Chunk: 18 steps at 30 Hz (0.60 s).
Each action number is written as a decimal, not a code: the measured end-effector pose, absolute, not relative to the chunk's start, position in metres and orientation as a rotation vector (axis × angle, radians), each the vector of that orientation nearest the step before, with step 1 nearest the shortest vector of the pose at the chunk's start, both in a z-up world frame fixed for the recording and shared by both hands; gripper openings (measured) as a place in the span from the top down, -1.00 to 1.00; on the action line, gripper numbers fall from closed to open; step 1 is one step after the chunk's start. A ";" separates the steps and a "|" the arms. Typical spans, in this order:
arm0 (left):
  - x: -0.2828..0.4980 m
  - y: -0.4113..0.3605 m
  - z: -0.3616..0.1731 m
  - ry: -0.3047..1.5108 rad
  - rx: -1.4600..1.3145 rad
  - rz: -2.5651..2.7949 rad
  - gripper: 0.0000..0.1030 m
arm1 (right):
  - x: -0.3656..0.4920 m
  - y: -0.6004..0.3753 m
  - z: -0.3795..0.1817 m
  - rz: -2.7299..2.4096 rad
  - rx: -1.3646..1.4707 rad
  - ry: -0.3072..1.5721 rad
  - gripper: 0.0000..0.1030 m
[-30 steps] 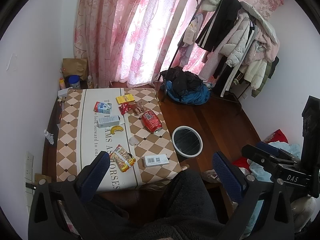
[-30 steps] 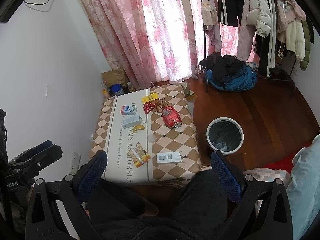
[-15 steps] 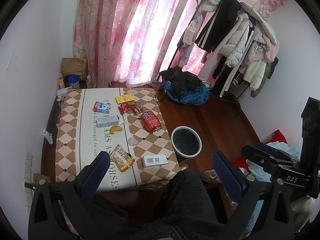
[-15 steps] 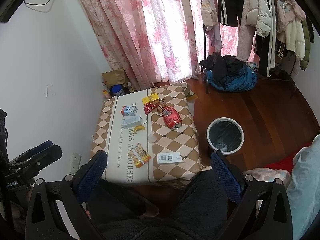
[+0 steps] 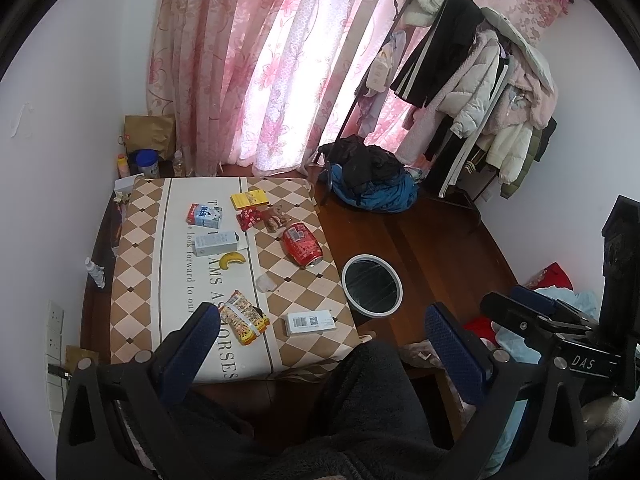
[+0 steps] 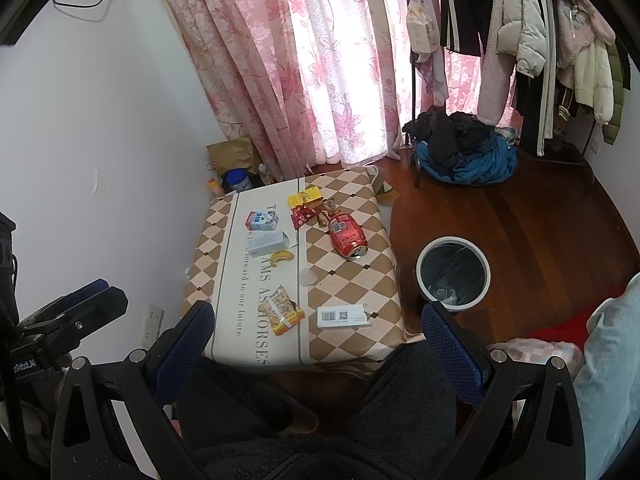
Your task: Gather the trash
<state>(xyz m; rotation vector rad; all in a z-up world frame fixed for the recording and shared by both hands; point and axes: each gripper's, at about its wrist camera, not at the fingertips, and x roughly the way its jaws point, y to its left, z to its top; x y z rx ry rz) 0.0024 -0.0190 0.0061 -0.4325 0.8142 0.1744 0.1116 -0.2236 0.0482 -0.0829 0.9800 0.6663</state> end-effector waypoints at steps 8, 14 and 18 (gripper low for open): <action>0.002 -0.016 0.006 0.816 -0.436 0.169 -1.00 | 0.114 -0.225 0.047 0.665 -0.074 0.978 -1.00; 0.002 -0.015 0.007 0.816 -0.440 0.163 -1.00 | 0.113 -0.225 0.047 0.666 -0.076 0.971 -1.00; 0.002 -0.015 0.007 0.817 -0.443 0.164 -1.00 | 0.114 -0.226 0.046 0.665 -0.069 0.969 -1.00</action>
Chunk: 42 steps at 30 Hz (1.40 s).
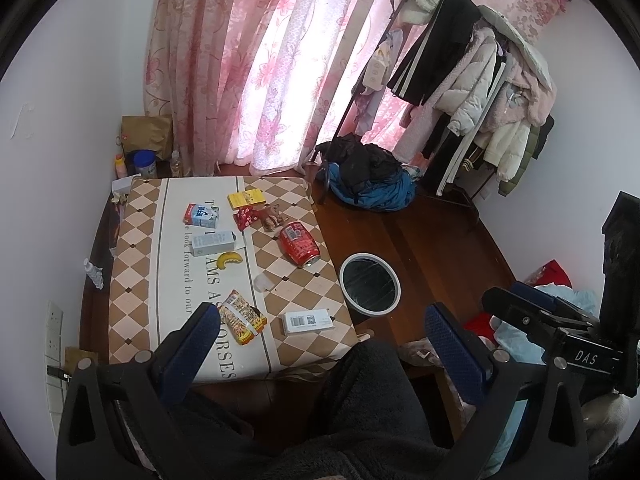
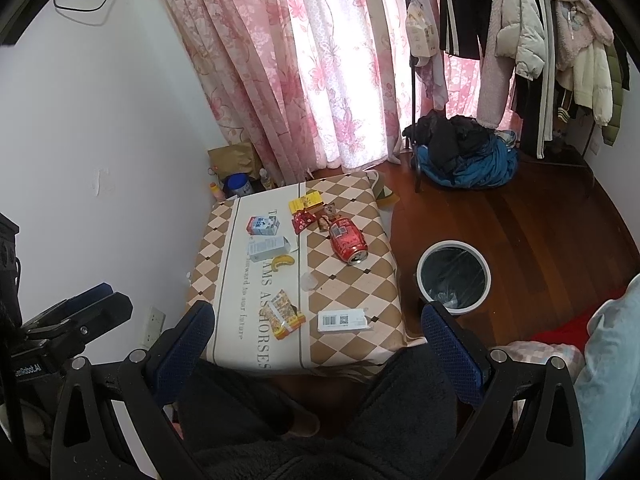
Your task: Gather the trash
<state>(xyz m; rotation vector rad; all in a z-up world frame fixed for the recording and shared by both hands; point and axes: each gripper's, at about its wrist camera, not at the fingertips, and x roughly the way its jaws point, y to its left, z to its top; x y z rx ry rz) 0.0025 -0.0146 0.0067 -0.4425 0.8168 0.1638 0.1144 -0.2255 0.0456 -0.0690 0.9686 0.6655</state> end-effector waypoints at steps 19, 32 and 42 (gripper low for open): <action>0.009 -0.006 -0.004 0.821 -0.436 0.210 -1.00 | 0.115 -0.222 0.043 0.664 -0.034 0.961 -1.00; 0.081 0.083 -0.157 1.011 -0.423 0.560 -1.00 | 0.229 -0.182 -0.102 0.566 0.035 1.197 -1.00; 0.172 0.141 -0.283 1.248 -0.416 0.571 -1.00 | 0.344 -0.071 -0.257 0.553 -0.228 1.395 -1.00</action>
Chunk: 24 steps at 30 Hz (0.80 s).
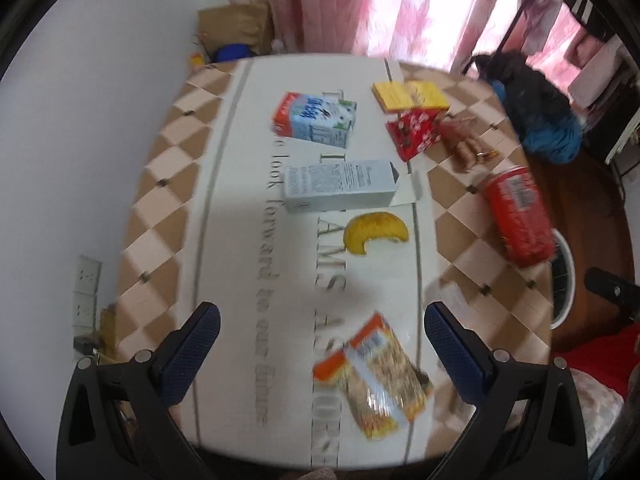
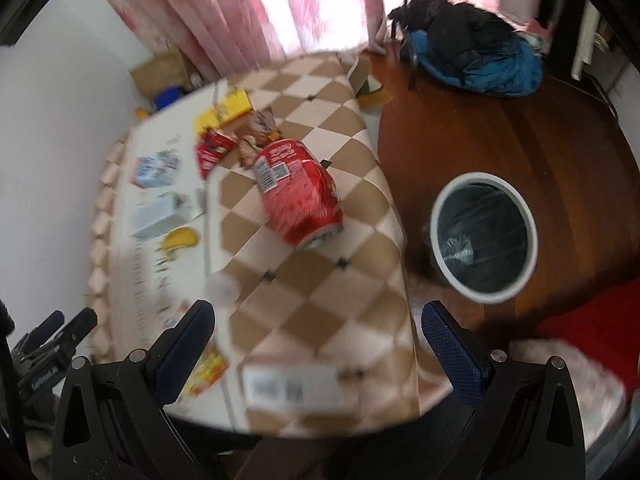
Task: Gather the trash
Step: 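Grasp the white box with the left tool while the right tool grasps the red can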
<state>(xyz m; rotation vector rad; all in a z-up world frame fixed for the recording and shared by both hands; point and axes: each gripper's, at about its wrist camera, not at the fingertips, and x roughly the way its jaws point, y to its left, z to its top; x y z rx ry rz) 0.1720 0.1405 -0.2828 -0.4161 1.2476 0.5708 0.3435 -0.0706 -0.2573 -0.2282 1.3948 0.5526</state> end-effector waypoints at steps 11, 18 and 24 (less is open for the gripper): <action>0.268 0.169 -0.330 1.411 -0.076 0.244 -0.87 | 0.411 0.020 -0.337 0.581 -0.450 1.490 -0.97; 0.281 0.174 -0.351 1.509 0.080 0.060 -0.71 | 0.424 0.036 -0.358 0.607 -0.433 1.558 -0.76; 0.282 0.178 -0.345 1.532 0.087 0.018 0.01 | 0.429 0.037 -0.364 0.619 -0.398 1.585 -0.68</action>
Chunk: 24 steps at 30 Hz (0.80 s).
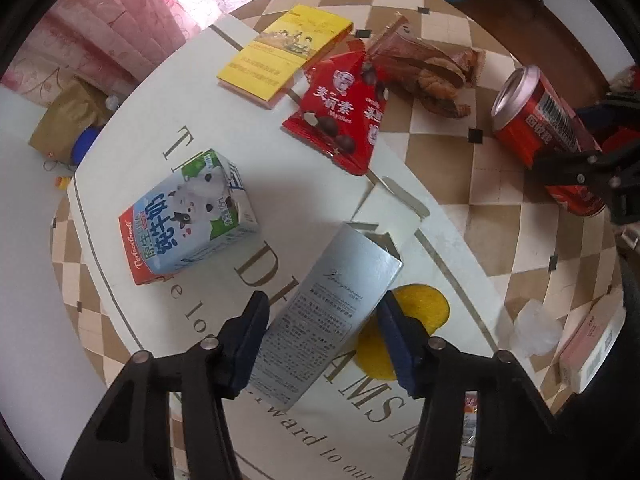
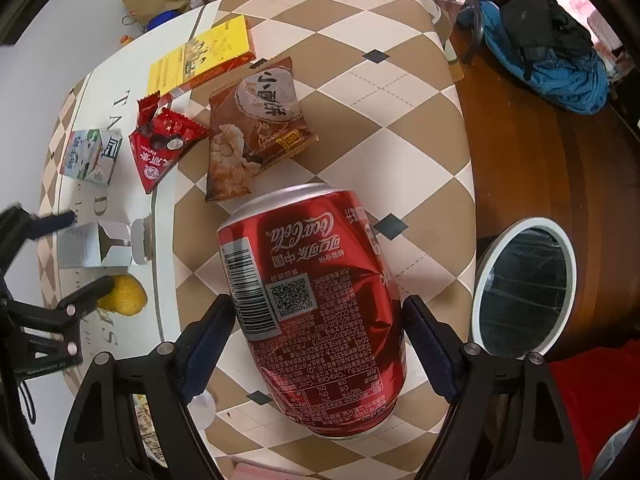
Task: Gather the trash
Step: 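Grasp the white box with the left tool while the right tool grasps the red can, then carry the box and can to the white bin and release both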
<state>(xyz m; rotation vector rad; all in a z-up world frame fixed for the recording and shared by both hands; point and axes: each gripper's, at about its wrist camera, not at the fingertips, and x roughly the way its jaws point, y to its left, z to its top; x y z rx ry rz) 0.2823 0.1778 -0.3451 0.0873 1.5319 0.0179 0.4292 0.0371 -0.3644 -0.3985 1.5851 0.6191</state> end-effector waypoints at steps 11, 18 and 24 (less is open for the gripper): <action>0.245 0.215 -0.342 1.515 -0.207 0.226 0.14 | 0.421 0.025 -0.370 0.657 -0.369 1.647 -0.67; 0.222 0.219 -0.349 1.490 -0.134 0.263 0.23 | 0.403 0.035 -0.376 0.627 -0.411 1.638 -0.68; 0.187 0.209 -0.329 1.419 -0.150 0.417 0.31 | 0.382 0.042 -0.380 0.640 -0.500 1.547 -0.67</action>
